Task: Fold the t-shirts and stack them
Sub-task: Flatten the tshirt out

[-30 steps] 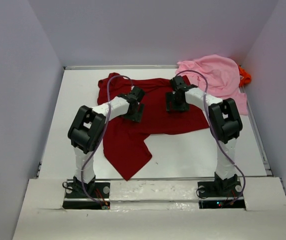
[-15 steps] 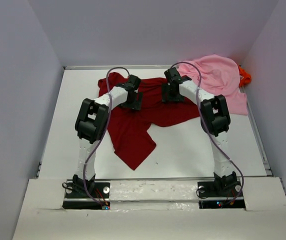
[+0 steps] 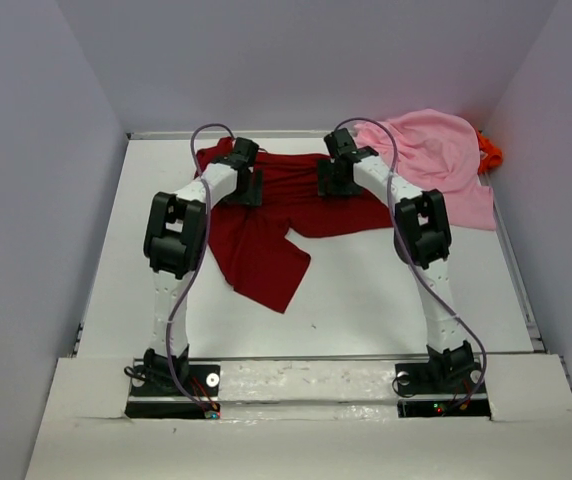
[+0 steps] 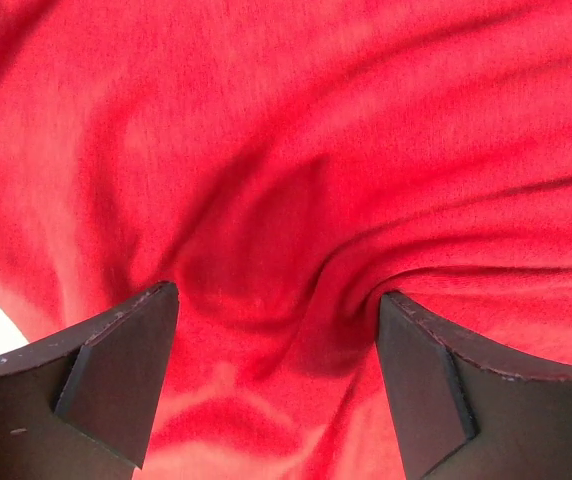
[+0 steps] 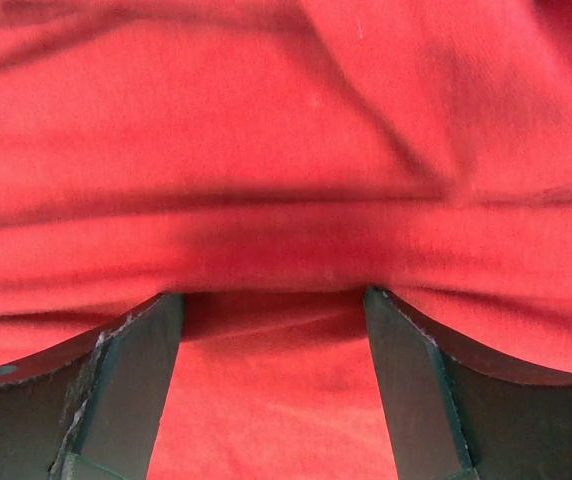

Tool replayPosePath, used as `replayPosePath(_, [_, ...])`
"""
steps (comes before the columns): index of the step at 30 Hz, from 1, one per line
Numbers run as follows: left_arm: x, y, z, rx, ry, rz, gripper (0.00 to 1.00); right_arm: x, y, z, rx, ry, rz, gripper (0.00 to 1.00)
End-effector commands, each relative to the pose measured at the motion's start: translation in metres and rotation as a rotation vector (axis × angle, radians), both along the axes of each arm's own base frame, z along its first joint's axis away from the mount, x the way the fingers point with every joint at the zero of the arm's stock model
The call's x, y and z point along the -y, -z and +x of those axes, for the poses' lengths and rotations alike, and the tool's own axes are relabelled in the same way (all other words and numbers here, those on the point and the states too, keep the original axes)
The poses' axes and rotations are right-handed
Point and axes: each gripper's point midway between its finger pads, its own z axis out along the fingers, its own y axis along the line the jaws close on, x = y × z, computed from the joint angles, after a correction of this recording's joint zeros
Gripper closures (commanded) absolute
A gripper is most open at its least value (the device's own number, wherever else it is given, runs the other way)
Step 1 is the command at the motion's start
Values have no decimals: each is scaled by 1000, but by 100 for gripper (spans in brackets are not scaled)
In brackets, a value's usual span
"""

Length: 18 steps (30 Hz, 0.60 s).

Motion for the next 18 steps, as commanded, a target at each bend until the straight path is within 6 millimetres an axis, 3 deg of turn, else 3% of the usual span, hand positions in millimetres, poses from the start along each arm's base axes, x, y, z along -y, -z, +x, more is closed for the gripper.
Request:
replayPosePath(1, [10, -63, -14, 112, 40, 71, 13, 9, -41, -18, 38, 6, 7, 22])
replayPosePath(4, [33, -120, -30, 224, 83, 28, 12, 18, -75, -37, 92, 9, 23, 21])
replayPosePath(6, [43, -140, -40, 258, 104, 18, 12, 23, -86, -48, 107, 7, 28, 21])
replayPosePath(7, [52, -149, -47, 274, 121, 14, 12, 26, -104, -53, 143, 10, 37, 21])
replayPosePath(8, [55, -164, -56, 299, 125, 3, 12, 34, -93, -67, 112, 18, 15, 21])
replayPosePath(13, [70, -191, -95, 354, 177, -65, 11, 59, -98, -100, 137, 42, -30, 21])
replayPosePath(14, [70, -191, -101, 354, 185, -70, 11, 60, -103, -99, 154, 47, -33, 21])
replayPosePath(18, [67, -187, -129, 354, 211, -79, 12, 73, -84, -114, 113, 94, -73, 20])
